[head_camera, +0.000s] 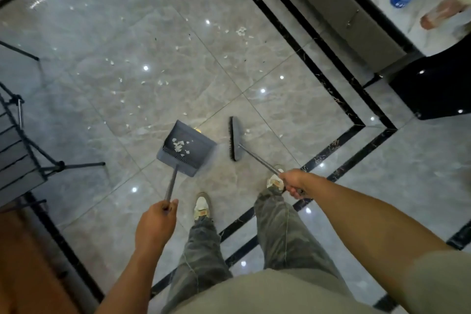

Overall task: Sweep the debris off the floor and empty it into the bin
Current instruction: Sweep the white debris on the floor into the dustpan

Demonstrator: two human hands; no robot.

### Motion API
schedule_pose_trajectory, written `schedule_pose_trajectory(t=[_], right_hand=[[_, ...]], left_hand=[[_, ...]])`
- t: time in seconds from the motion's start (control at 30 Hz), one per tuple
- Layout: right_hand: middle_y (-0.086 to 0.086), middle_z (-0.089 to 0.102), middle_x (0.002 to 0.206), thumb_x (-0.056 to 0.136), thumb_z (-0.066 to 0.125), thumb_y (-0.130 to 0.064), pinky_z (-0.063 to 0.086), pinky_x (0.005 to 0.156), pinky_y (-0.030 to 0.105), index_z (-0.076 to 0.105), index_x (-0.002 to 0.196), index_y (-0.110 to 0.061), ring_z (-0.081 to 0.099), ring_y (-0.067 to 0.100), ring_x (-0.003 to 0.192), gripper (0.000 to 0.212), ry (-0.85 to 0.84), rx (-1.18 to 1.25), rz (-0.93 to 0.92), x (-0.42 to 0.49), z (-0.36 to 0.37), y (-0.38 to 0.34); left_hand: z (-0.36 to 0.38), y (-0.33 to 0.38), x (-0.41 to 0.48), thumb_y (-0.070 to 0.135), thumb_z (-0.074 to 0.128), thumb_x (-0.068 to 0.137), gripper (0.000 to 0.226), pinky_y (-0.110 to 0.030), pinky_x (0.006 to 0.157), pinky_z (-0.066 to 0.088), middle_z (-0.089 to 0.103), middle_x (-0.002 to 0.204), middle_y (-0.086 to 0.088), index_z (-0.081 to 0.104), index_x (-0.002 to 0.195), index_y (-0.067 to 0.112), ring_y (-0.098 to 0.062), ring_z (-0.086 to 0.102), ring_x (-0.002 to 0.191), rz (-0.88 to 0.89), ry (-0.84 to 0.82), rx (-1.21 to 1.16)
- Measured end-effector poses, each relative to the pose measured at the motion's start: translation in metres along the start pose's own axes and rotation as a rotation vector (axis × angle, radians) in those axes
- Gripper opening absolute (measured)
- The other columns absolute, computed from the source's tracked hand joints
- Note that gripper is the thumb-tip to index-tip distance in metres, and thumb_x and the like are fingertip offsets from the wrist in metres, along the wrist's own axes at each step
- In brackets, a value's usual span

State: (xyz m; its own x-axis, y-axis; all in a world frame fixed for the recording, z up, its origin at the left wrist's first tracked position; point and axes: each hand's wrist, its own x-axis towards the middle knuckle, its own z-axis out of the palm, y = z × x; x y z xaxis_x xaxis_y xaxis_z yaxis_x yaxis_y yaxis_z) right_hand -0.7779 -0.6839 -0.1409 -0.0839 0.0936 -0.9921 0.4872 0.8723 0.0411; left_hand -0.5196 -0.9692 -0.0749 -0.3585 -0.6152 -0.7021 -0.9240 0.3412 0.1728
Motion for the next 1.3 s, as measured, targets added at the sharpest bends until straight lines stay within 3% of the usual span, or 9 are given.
schedule_pose_trajectory(t=[0.2,0.33,0.4,0.5,0.6,0.73,0.87,1.0,1.3], right_hand=[[-0.001,0.037,0.047,0.105,0.048,-0.035,0.025,0.042,0.021,0.051,0.075,-0.015,0.027,0.012,0.038,0.036,0.065,-0.125,0.125,0.013,-0.133,0.006],[0.006,0.041,0.049,0.104,0.048,-0.035,0.031,0.045,0.024,0.062,0.104,-0.003,0.034,0.016,0.041,0.035,0.164,-0.278,0.142,0.016,-0.193,0.006],[0.008,0.044,0.052,0.103,0.050,-0.033,0.033,0.045,0.023,0.060,0.101,-0.002,0.036,0.016,0.043,0.033,0.215,-0.286,0.126,0.014,-0.211,0.005],[0.012,0.050,0.064,0.104,0.048,-0.032,0.036,0.043,0.021,0.056,0.092,-0.003,0.043,0.018,0.048,0.032,0.278,-0.321,0.055,0.006,-0.231,0.011],[0.014,0.053,0.068,0.104,0.048,-0.034,0.037,0.043,0.022,0.058,0.102,-0.002,0.046,0.019,0.049,0.033,0.264,-0.271,0.001,-0.001,-0.249,0.034],[0.014,0.061,0.077,0.104,0.047,-0.033,0.038,0.042,0.022,0.059,0.118,-0.006,0.053,0.021,0.052,0.033,0.329,-0.166,-0.041,-0.004,-0.256,0.081],[0.015,0.062,0.092,0.104,0.045,-0.027,0.042,0.046,0.025,0.059,0.128,0.001,0.060,0.024,0.065,0.039,0.446,-0.018,0.074,0.009,-0.248,0.116],[0.019,0.060,0.079,0.104,0.044,-0.023,0.040,0.045,0.027,0.059,0.127,0.005,0.056,0.027,0.059,0.040,0.421,0.157,0.262,0.028,-0.238,0.115],[0.013,0.047,0.063,0.101,0.039,-0.009,0.036,0.040,0.021,0.060,0.117,-0.001,0.038,0.019,0.047,0.027,0.225,0.555,0.349,0.045,-0.181,0.034]], left_hand=[[0.027,0.082,-0.011,0.049,0.049,0.106,0.036,-0.033,0.061,0.054,0.069,0.074,-0.001,0.070,0.096,0.022,-0.019,0.065,0.067,-0.053,0.014,-0.098],[0.035,0.132,-0.006,0.046,0.050,0.106,0.035,-0.034,0.062,0.055,0.067,0.069,0.000,0.063,0.081,0.025,-0.017,0.064,0.063,-0.025,0.011,-0.115],[0.038,0.154,-0.004,0.045,0.051,0.106,0.036,-0.034,0.062,0.055,0.067,0.069,0.000,0.060,0.076,0.028,-0.017,0.063,0.062,-0.026,0.023,-0.116],[0.042,0.185,0.000,0.045,0.048,0.107,0.034,-0.033,0.060,0.054,0.069,0.075,0.000,0.061,0.082,0.027,-0.018,0.064,0.063,-0.028,0.013,-0.061],[0.044,0.213,0.008,0.043,0.049,0.107,0.034,-0.030,0.059,0.047,0.071,0.087,-0.004,0.072,0.104,0.019,-0.018,0.064,0.068,-0.009,0.001,-0.079],[0.034,0.241,0.026,0.041,0.050,0.107,0.037,-0.032,0.064,0.046,0.070,0.084,-0.005,0.074,0.107,0.013,-0.020,0.063,0.069,0.005,0.014,-0.129],[0.020,0.277,0.041,0.041,0.050,0.107,0.042,-0.034,0.062,0.043,0.062,0.065,-0.004,0.066,0.077,0.014,-0.025,0.060,0.066,0.066,0.027,-0.150],[0.012,0.309,0.062,0.041,0.051,0.107,0.049,-0.033,0.063,0.038,0.053,0.059,0.000,0.049,0.063,0.018,-0.019,0.051,0.059,0.142,0.034,-0.098],[-0.027,0.349,0.135,0.045,0.049,0.106,0.053,-0.035,0.060,0.043,0.060,0.061,-0.009,0.063,0.068,0.011,-0.030,0.058,0.062,0.337,-0.016,0.015]])
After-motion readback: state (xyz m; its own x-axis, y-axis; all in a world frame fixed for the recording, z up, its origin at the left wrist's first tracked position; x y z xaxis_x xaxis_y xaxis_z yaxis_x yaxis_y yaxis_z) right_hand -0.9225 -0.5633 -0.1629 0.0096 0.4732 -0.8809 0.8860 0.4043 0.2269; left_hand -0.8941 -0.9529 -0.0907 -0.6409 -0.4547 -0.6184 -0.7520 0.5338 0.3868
